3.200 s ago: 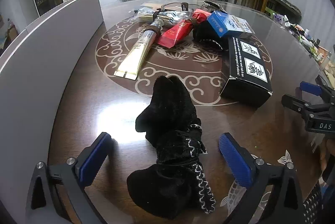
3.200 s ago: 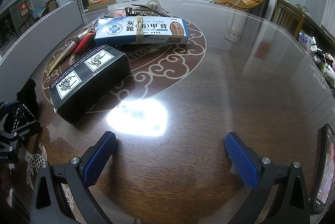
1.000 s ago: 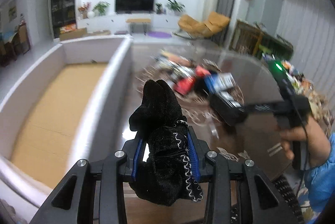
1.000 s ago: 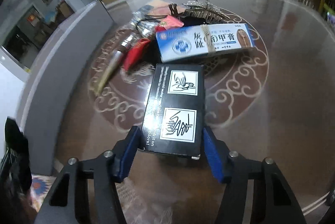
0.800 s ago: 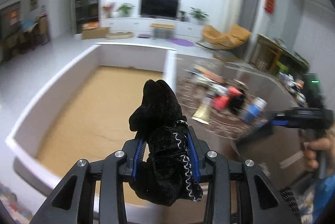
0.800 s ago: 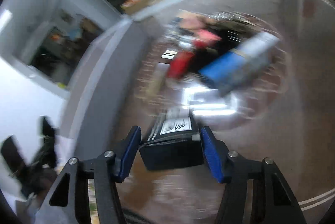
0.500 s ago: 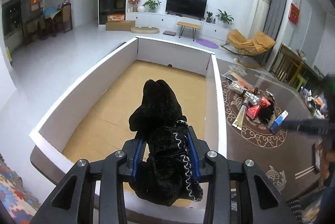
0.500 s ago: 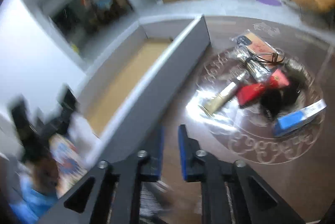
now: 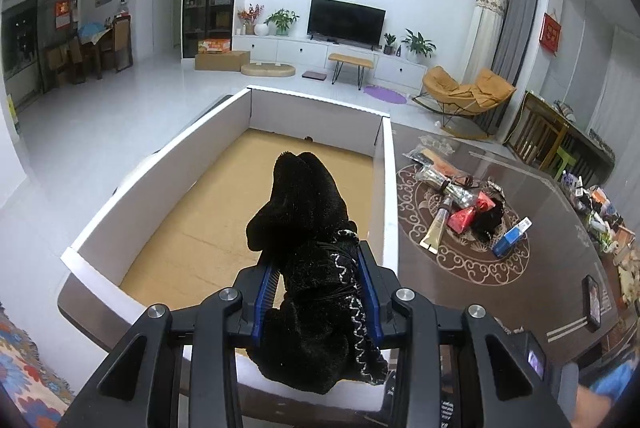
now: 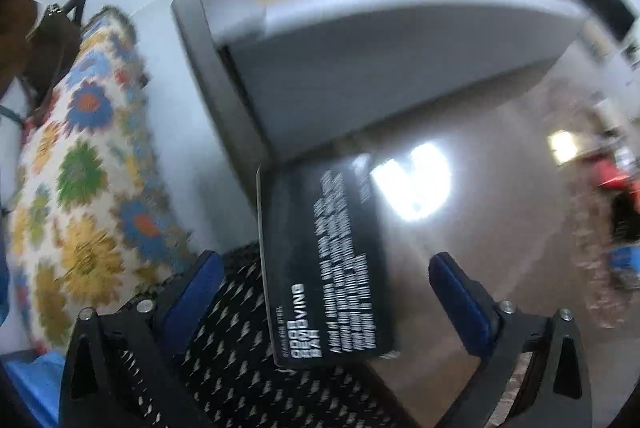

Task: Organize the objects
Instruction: 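Carry the black bag toward the white tray with the left gripper while the right gripper grasps the black box, then release the black bag and black box into the white tray with both grippers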

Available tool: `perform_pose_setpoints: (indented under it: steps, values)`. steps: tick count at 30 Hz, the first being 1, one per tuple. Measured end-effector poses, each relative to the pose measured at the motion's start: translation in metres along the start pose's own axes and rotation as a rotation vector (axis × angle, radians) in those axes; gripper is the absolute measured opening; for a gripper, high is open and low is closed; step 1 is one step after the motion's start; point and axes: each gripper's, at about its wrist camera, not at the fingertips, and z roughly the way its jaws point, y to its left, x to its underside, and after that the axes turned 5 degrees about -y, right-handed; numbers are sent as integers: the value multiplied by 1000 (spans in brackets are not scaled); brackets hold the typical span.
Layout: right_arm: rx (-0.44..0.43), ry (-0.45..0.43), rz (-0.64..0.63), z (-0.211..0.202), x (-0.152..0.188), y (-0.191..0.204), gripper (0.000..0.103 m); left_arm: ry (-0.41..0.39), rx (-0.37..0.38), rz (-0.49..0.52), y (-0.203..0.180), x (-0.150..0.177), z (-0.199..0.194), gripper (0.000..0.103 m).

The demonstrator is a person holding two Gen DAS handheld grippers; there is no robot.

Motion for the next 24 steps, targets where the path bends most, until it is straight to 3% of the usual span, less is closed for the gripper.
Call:
perform_pose_setpoints:
  steps: [1, 4, 9, 11, 15, 16, 18, 19, 20, 22, 24]
  values:
    - [-22, -1, 2, 3, 0, -8, 60, 4, -3, 0, 3, 1, 0, 37]
    - [-87, -45, 116, -11, 4, -35, 59, 20, -11, -8, 8, 4, 6, 37]
    - [-195, -184, 324, -79, 10, -84, 59, 41, -34, 16, 18, 4, 15, 37]
    - [-194, -272, 326, -115, -13, -89, 59, 52, -48, 30, 22, 0, 21, 37]
    - [-193, -413, 301, -150, -78, -90, 59, 75, -70, 45, 31, -15, 38, 38]
    - [-184, -438, 297, -151, -96, -90, 60, 89, -87, 44, 34, -18, 45, 42]
    - [-183, -453, 322, -132, -137, -86, 62, 156, -125, 35, 45, -23, 69, 74]
    - [-160, -426, 337, -118, -157, -89, 75, 187, -155, 28, 52, -25, 81, 99]
    - [-131, -403, 350, -107, -168, -89, 95, 204, -191, 19, 59, -25, 91, 100]
    - [-36, -391, 355, -93, -178, -90, 98, 221, -228, 11, 65, -23, 98, 100]
    - [13, -441, 349, -100, -162, -91, 99, 182, -215, 10, 61, -22, 87, 100]
